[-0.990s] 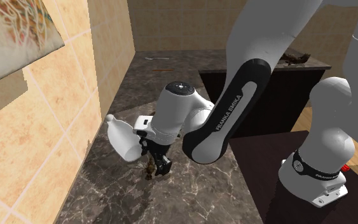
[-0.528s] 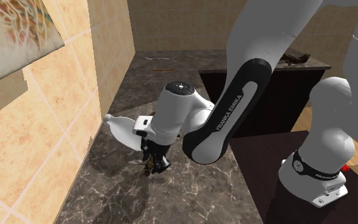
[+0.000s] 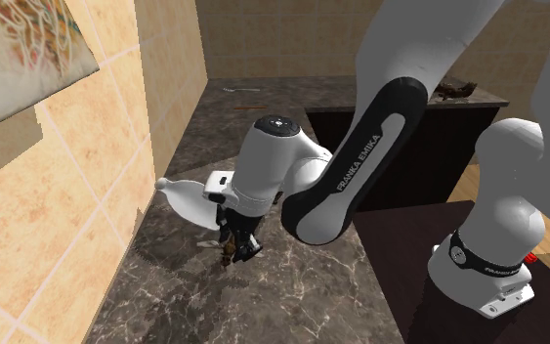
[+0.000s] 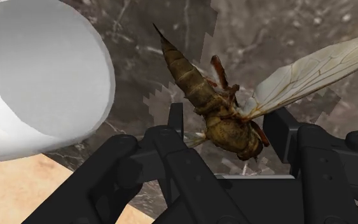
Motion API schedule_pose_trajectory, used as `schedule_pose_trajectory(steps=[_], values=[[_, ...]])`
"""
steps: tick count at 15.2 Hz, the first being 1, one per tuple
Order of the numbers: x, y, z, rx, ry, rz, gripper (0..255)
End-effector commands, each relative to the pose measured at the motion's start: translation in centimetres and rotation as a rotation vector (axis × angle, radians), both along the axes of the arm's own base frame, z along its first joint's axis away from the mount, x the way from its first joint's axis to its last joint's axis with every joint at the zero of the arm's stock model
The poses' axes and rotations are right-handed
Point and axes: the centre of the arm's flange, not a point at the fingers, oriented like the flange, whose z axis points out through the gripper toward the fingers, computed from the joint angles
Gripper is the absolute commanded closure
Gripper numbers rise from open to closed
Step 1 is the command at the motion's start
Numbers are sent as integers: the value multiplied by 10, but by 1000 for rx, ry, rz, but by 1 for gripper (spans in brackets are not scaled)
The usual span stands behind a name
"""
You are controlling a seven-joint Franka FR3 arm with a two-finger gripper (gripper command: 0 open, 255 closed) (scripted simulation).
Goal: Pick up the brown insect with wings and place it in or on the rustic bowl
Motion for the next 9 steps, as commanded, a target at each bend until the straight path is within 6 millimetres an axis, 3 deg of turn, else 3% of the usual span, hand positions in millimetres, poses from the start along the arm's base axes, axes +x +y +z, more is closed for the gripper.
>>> schedule_pose_trajectory(steps=[1, 9], values=[[1, -1, 9, 0, 0, 0, 255], [1, -1, 52, 0, 0, 0, 255]])
